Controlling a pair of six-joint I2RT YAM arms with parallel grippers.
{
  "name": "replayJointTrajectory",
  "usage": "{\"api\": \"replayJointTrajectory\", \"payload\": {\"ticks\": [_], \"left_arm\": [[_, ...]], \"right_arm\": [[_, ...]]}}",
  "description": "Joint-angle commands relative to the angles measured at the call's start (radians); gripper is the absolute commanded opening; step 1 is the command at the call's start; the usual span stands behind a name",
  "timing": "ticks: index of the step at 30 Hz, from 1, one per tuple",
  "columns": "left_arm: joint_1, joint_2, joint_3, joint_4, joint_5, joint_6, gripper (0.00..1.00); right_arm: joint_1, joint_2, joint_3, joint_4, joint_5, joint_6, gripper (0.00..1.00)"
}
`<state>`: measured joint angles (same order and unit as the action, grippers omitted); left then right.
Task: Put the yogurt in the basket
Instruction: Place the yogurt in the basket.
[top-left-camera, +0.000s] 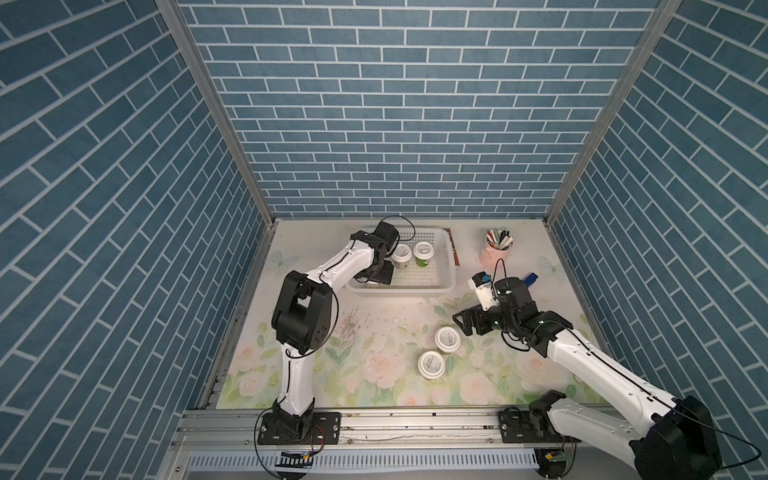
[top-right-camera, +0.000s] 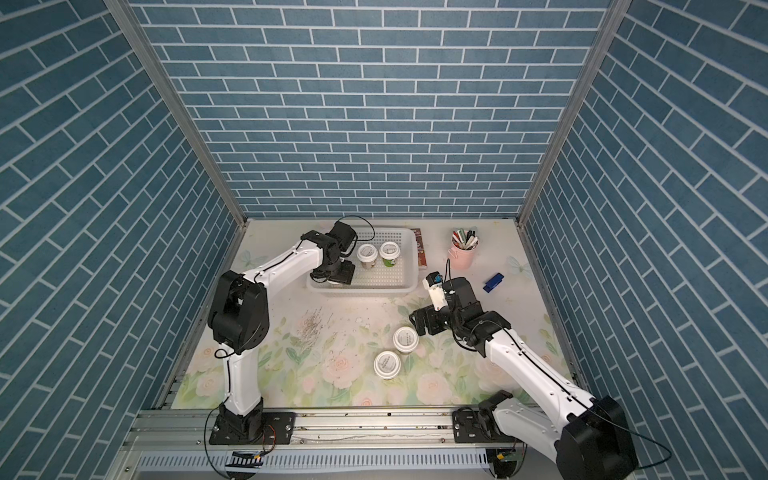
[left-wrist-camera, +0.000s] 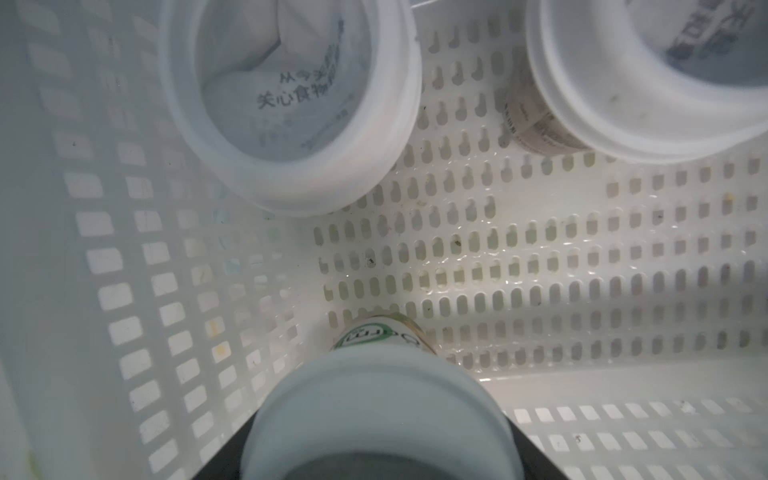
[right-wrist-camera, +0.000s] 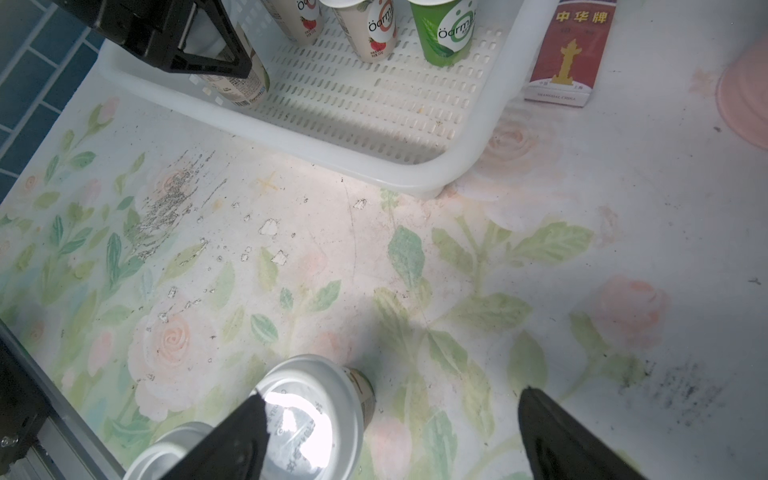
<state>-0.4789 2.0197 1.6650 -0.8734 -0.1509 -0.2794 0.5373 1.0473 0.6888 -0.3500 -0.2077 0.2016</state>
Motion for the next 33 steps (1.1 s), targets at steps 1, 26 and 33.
{"api": "replayJointTrajectory", "payload": {"ticks": [1, 26, 33], "left_arm": [[0.008, -0.024, -0.022, 0.033, 0.011, -0.001, 0.78], [0.017, -0.002, -0.06, 0.073, 0.032, -0.003, 0.79], [0.016, 0.005, -0.065, 0.074, 0.032, -0.003, 0.8]], "right_arm": [[-0.004, 0.001, -0.003, 0.014, -0.012, -0.022, 0.97], [-0.004, 0.002, -0.011, 0.014, -0.011, -0.019, 0.97], [-0.004, 0.001, -0.011, 0.016, -0.012, -0.02, 0.97]]}}
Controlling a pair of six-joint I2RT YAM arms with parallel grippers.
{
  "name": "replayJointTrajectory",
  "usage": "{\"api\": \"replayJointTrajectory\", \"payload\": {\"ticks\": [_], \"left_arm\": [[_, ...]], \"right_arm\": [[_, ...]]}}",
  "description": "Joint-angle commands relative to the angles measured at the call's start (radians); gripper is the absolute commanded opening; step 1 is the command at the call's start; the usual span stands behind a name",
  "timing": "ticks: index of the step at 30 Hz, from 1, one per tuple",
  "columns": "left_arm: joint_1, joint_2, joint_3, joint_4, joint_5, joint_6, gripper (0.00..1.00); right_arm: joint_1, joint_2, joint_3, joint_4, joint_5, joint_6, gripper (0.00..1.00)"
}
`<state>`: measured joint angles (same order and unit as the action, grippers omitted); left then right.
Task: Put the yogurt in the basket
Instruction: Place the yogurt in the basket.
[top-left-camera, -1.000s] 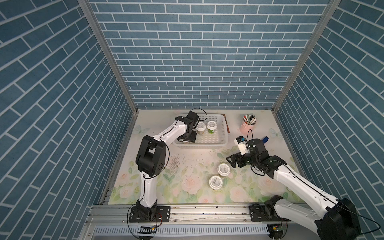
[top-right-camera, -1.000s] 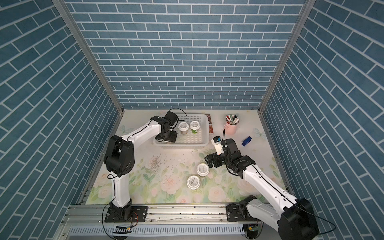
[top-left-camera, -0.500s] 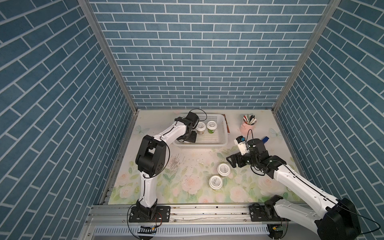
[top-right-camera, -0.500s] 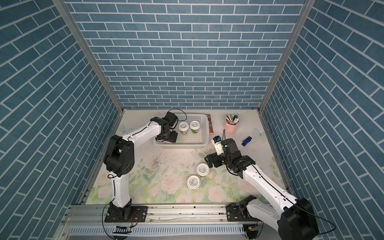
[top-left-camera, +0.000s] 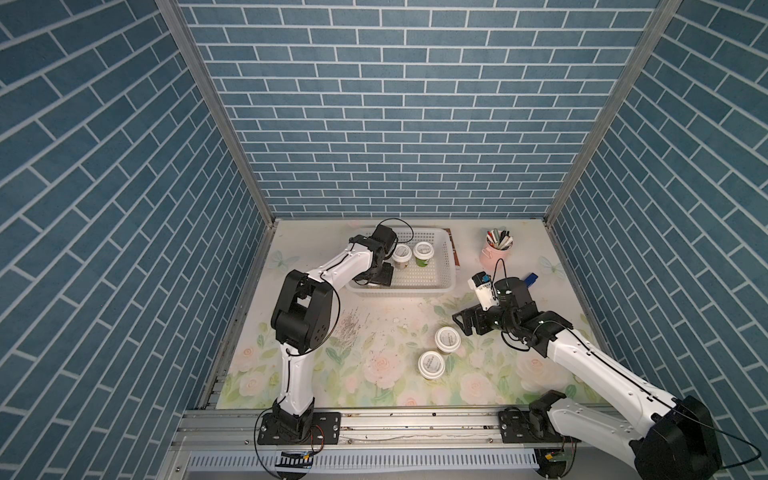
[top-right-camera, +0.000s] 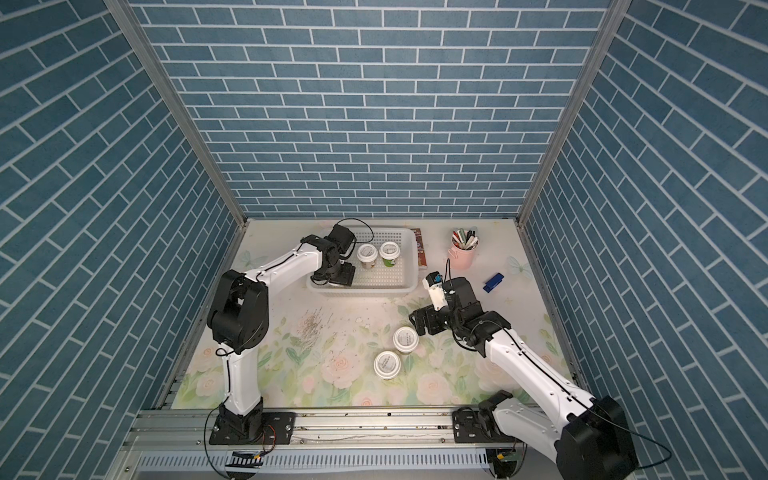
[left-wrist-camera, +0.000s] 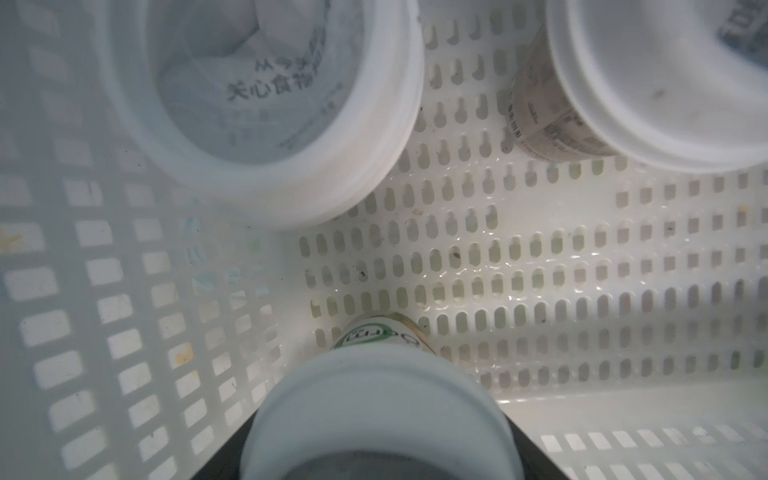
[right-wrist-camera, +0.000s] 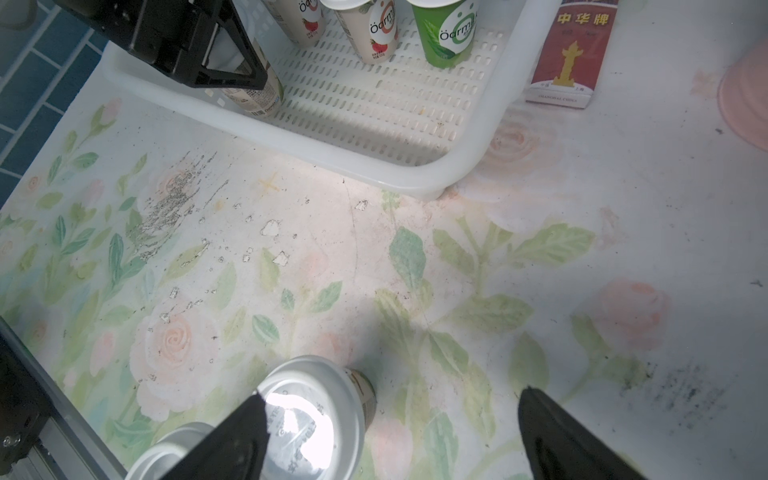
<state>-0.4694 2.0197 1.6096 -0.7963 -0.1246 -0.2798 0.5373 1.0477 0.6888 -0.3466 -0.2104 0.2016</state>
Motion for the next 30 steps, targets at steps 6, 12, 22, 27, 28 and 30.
{"api": "replayJointTrajectory", "payload": {"ticks": [6, 12, 22, 27, 28, 30], "left_arm": [[0.007, 0.01, -0.004, -0.007, 0.004, -0.004, 0.83], [0.007, 0.008, 0.004, -0.012, 0.002, -0.004, 0.85], [0.006, -0.036, 0.056, -0.049, -0.003, -0.004, 0.86], [0.005, -0.06, 0.087, -0.075, -0.004, -0.005, 0.87], [0.003, -0.066, 0.092, -0.079, -0.003, -0.004, 0.87], [0.002, -0.08, 0.106, -0.088, -0.003, -0.006, 0.88]], "right_arm": [[-0.004, -0.003, -0.014, 0.012, -0.011, -0.02, 0.97], [-0.004, -0.002, -0.015, 0.014, -0.011, -0.02, 0.97], [-0.003, 0.002, -0.014, 0.016, -0.011, -0.02, 0.97], [-0.004, 0.006, -0.012, 0.018, -0.014, -0.018, 0.97], [-0.004, 0.008, -0.012, 0.019, -0.014, -0.019, 0.97], [-0.005, 0.008, -0.011, 0.017, -0.014, -0.021, 0.97]]}}
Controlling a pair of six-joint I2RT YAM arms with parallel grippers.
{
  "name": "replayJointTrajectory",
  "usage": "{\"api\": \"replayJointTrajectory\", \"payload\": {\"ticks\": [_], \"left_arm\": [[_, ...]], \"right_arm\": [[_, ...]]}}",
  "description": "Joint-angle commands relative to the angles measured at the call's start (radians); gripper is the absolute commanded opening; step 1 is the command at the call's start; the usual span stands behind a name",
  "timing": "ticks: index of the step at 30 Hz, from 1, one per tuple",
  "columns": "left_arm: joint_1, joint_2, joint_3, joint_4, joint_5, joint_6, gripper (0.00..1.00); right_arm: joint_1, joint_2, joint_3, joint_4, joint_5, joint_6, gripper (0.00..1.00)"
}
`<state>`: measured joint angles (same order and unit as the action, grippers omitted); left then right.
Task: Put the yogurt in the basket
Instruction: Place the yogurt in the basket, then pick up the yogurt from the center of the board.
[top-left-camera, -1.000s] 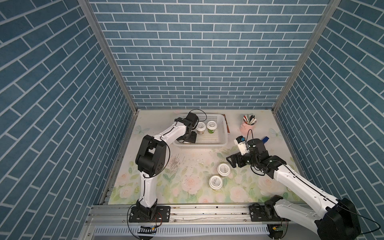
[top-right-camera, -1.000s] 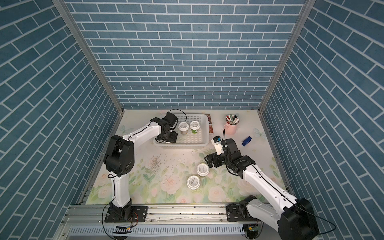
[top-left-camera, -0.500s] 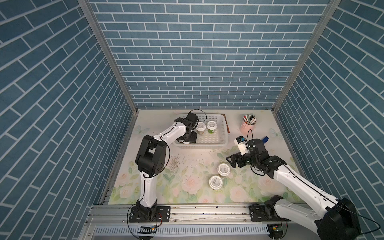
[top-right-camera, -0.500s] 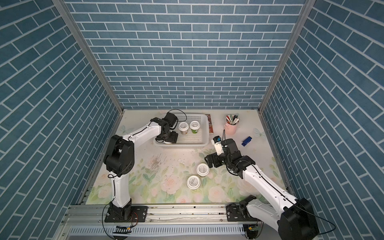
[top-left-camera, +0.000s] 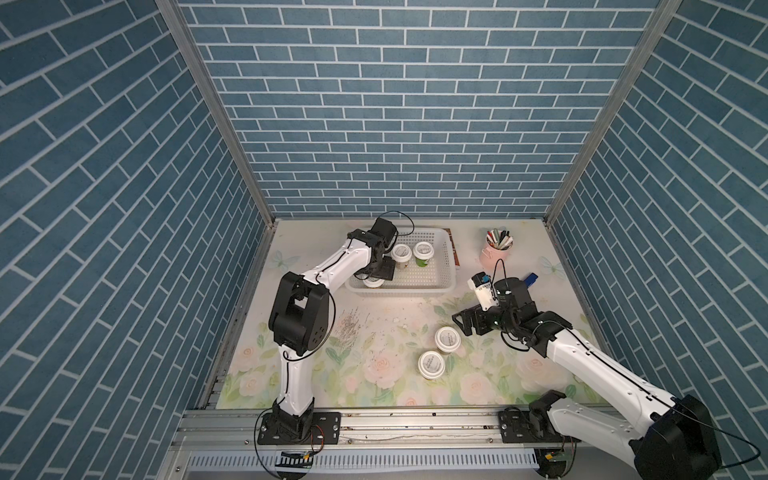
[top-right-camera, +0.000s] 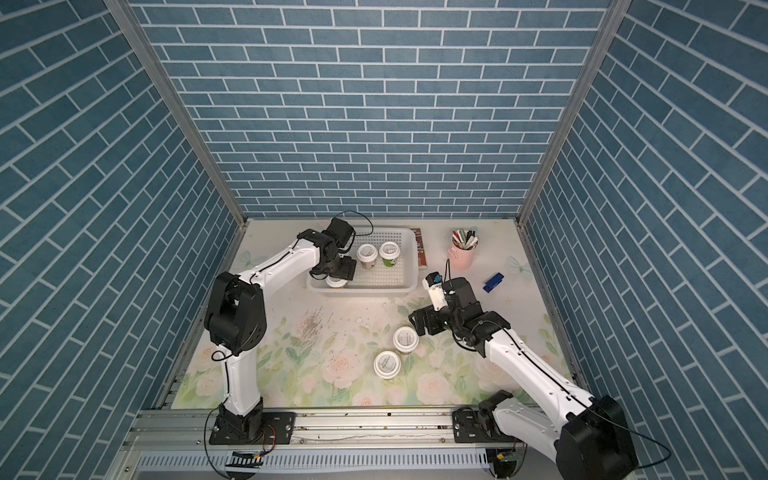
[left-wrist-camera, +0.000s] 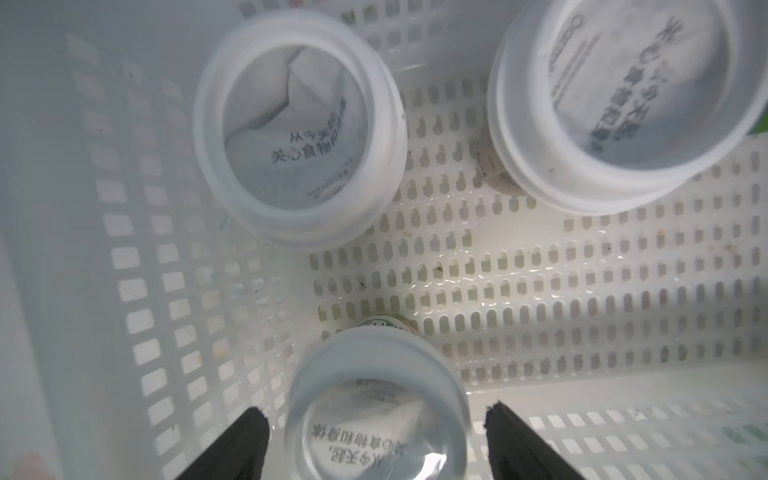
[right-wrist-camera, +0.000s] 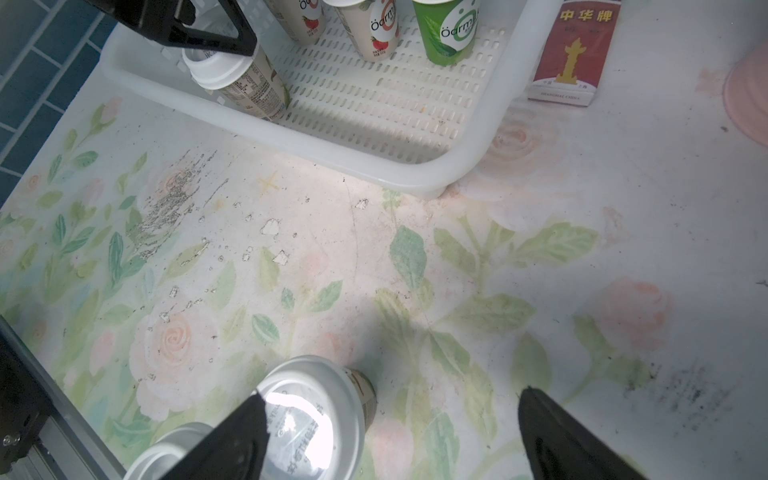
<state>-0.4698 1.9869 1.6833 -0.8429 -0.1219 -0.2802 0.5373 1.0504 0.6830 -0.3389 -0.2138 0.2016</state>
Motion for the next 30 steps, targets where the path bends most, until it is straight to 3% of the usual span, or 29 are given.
{"api": "replayJointTrajectory", "payload": {"ticks": [1, 10, 16, 23, 30], "left_arm": [[0.001, -0.053, 0.041, -0.047, -0.005, -0.005, 0.88], [-0.019, -0.111, 0.172, -0.117, -0.013, -0.004, 0.89], [-0.043, -0.223, 0.19, -0.082, 0.016, -0.002, 0.92], [-0.078, -0.455, -0.013, 0.107, 0.045, 0.006, 1.0], [-0.096, -0.716, -0.313, 0.298, 0.081, 0.008, 1.0]], "right_arm": [[-0.004, 0.006, -0.005, 0.009, -0.012, -0.021, 0.97], [-0.003, 0.013, 0.018, -0.008, -0.004, -0.019, 0.97], [0.023, 0.021, 0.095, -0.119, 0.079, -0.012, 0.97], [0.167, 0.069, 0.19, -0.22, 0.218, 0.064, 0.96], [0.296, 0.156, 0.258, -0.274, 0.318, 0.199, 0.96]]}}
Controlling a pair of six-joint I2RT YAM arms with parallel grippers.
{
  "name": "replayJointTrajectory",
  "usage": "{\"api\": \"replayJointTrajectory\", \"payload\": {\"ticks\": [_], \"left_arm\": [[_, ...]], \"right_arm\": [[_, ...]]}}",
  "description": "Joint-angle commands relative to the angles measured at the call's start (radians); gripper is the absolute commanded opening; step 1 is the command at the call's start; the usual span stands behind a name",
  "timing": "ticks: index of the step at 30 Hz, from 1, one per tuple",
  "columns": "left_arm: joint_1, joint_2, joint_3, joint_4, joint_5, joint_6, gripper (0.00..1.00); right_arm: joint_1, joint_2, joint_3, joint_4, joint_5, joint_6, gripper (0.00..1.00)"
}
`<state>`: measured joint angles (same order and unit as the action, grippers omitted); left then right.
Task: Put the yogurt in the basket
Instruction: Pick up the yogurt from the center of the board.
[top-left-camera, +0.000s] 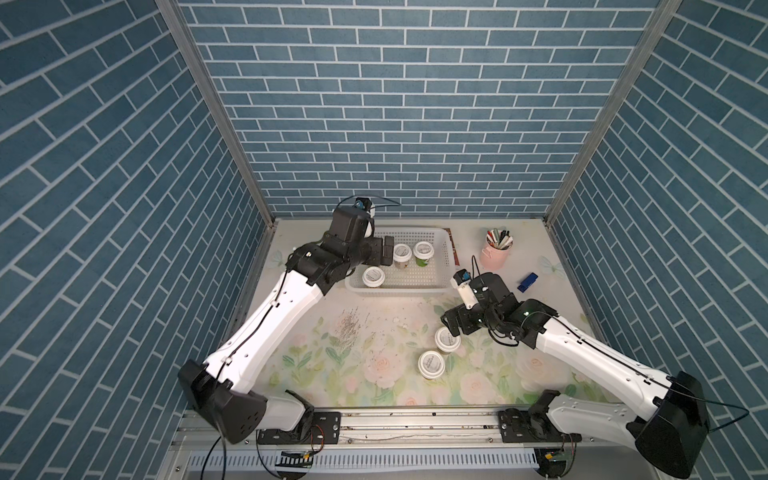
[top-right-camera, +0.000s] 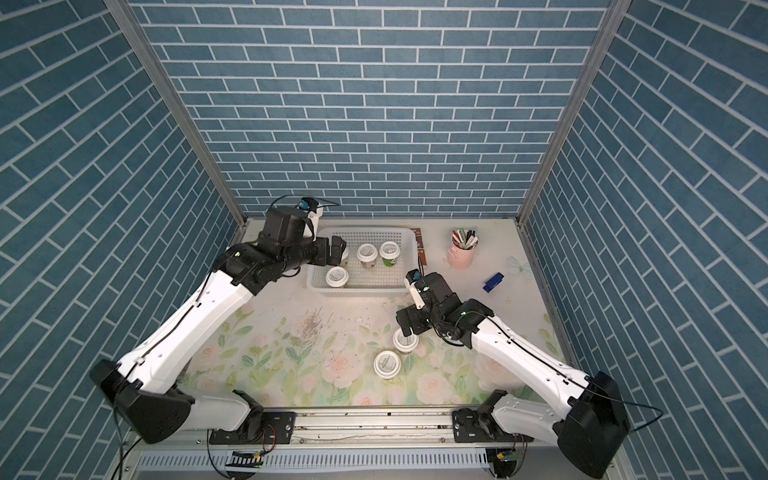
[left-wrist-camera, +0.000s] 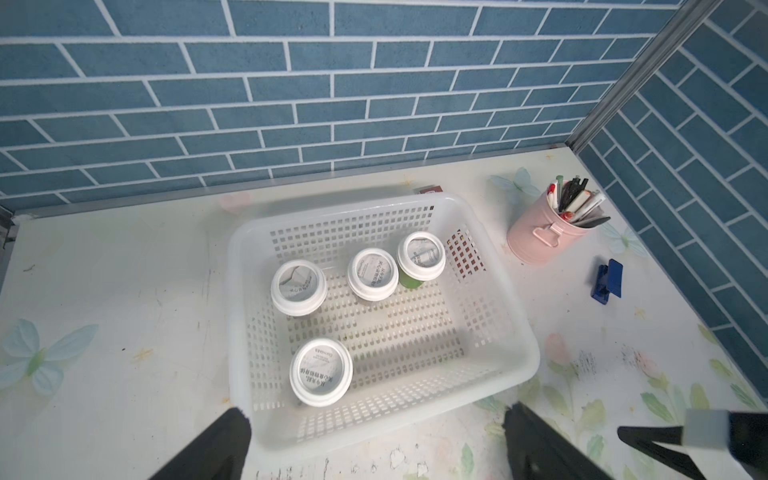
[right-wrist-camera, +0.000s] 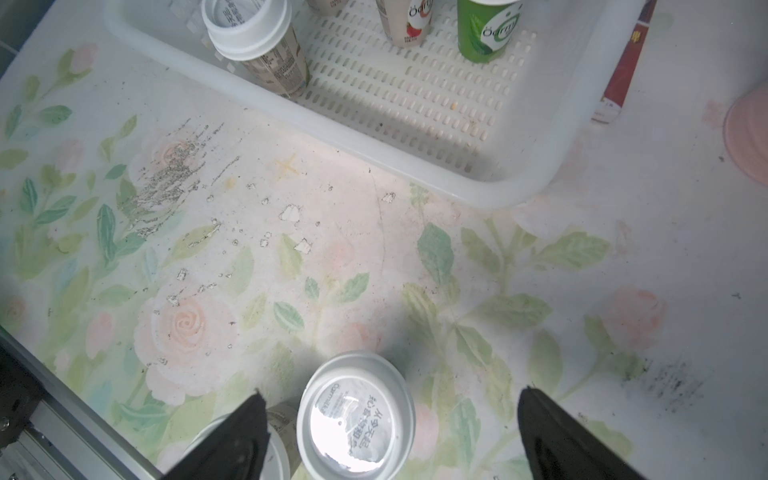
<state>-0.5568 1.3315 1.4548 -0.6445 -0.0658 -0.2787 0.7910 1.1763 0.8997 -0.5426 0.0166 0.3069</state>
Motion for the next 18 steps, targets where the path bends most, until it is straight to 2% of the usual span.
{"api": "replayJointTrajectory", "payload": {"ticks": [1, 8, 18], "left_arm": [[-0.012, -0.09, -0.123, 0.122, 0.033, 0.007, 1.0], [-0.037, -0.287, -0.338, 0.223, 0.056, 0.02, 1.0], [-0.054, -0.451, -0.503, 0.273, 0.069, 0.032, 1.0]], "right_arm": [[0.061, 0.048, 0.055, -0.083, 0.104, 0.109, 0.97], [0.159, 0.186, 0.128, -0.128, 0.175, 0.205, 0.97], [0.171, 0.268, 0.109, -0.127, 0.201, 0.316, 0.98]]}}
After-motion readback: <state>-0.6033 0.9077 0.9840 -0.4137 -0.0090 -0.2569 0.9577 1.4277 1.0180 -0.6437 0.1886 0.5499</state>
